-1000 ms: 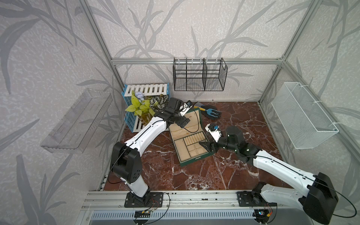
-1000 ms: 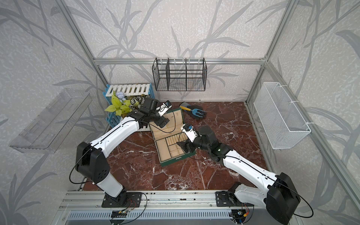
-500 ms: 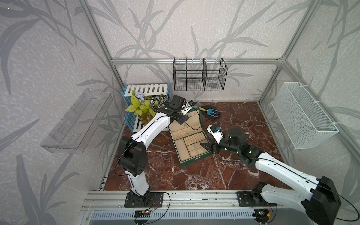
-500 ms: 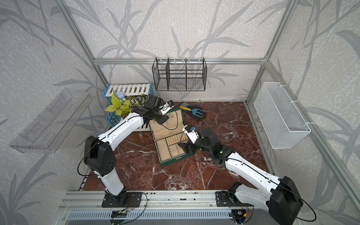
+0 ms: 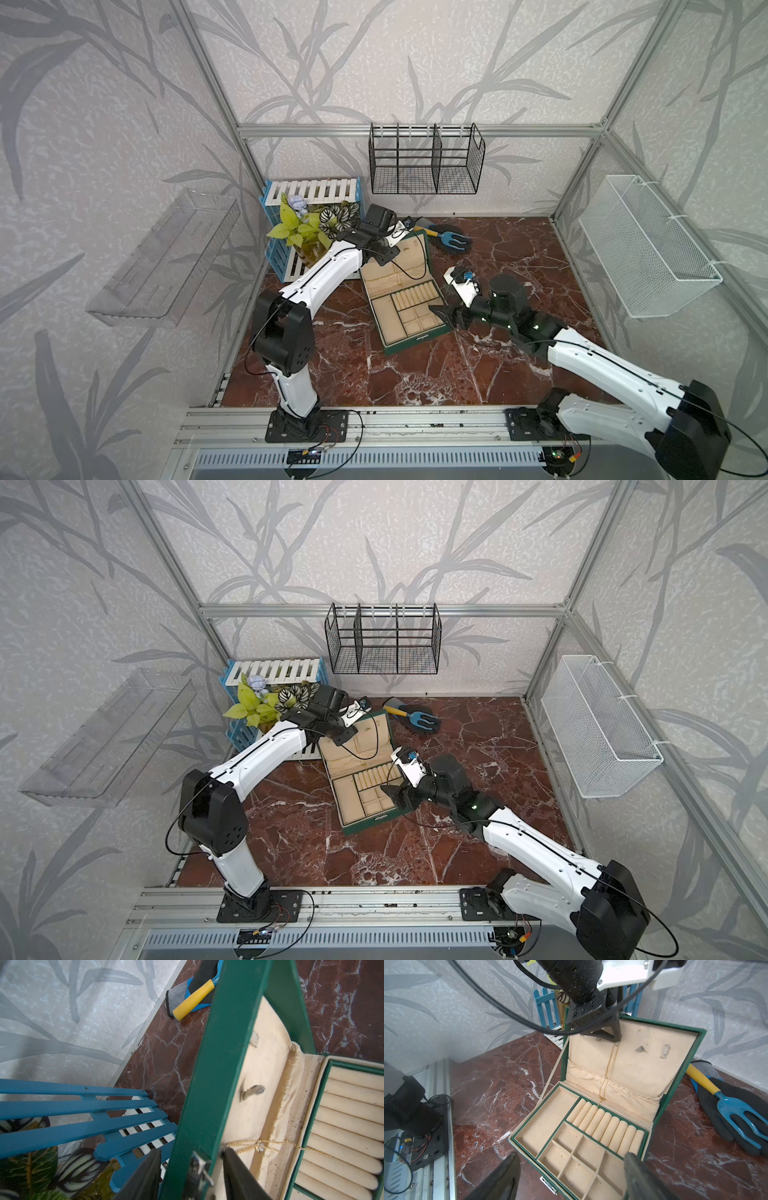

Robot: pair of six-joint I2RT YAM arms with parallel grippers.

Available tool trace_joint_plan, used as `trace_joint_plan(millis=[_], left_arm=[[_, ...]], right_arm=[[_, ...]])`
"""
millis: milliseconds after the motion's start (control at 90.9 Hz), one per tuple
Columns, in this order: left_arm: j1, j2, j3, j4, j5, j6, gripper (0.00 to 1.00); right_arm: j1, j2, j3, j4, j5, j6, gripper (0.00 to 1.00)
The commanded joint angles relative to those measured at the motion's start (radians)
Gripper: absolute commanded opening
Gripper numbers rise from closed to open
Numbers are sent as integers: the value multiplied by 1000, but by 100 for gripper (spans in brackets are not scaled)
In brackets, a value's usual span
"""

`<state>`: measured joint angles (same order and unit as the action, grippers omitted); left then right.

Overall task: Put jewelry chain into jewelry box
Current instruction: Move the jewelry box to the center of the board.

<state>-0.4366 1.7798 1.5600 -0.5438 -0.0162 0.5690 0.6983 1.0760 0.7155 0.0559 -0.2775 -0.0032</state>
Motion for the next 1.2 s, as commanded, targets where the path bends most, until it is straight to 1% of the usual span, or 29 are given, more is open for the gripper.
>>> trace_joint_plan(millis=[0,264,440,583,726,913,1001,1100,1188], left_arm=[[6,-23,-36,22,0,-7,47],[3,-46,-107,91,65,-25,41],[-6,-62,-160,118,76,-31,40],[-26,-87,-207,142,124,-37,40],[-86,-107,-254,168,124,-42,40],[-168,-92,-270,189,114,-51,38],[-199,-69,-250,178,113,-57,37],[-232,-37,-211,148,143,-73,37],[-261,-16,-178,127,125,-87,37]], right_arm=[[1,-23,-14,22,15,10,81],[1,-29,-33,11,36,16,81],[1,-47,-52,0,53,20,81],[1,-78,-71,-11,79,26,81],[1,-111,-87,-21,102,37,81],[0,-132,-96,-40,131,50,81],[1,-133,-100,-41,144,60,81],[0,-134,-105,-44,173,78,81],[1,-138,-110,-46,204,101,81]])
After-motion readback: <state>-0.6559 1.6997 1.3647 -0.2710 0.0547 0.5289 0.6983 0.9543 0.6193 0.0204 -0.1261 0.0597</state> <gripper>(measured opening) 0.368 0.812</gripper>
